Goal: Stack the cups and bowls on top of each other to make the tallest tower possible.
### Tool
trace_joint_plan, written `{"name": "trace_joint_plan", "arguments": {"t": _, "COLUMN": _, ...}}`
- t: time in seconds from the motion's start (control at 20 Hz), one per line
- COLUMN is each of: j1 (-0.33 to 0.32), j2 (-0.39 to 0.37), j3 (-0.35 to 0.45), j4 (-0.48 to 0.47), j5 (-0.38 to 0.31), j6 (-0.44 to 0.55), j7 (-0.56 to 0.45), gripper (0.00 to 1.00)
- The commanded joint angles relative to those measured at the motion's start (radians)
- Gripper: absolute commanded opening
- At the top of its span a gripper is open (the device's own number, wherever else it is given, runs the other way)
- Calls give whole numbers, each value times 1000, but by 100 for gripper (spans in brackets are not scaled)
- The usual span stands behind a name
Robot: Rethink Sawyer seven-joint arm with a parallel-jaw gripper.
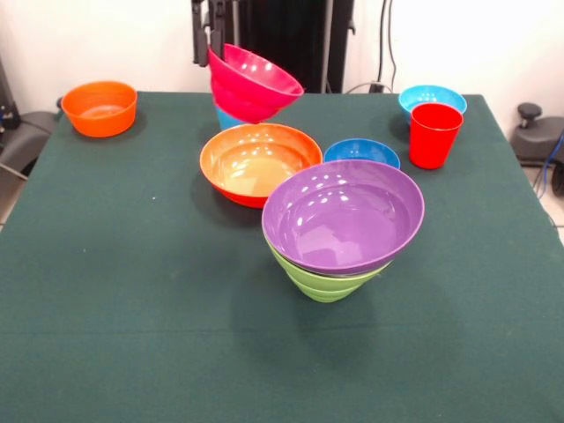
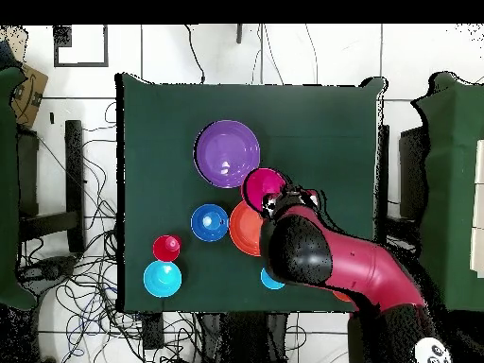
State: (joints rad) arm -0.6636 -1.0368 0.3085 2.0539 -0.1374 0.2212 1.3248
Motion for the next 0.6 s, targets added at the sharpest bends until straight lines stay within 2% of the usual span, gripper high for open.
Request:
{"name": "trace_joint_plan", "arguments": {"t": 0.05, "j1": 63, "j2": 13, "j3": -56, "j4": -57, "j5": -4, "j6": 10, "j7": 177, "gripper": 0}}
{"name": "trace_joint_plan", "arguments": {"t": 0.2, "j1": 70, "j2": 34, "j3": -62, "j4": -83, "j5": -4, "j6": 7, "j7": 184, "gripper": 0}}
{"name": "trace_joint_plan", "arguments": {"t": 0.6, "j1": 168, "j2": 81, "j3": -154, "j4": -129, "j5": -15, "j6": -36, "j7": 248, "gripper": 0}}
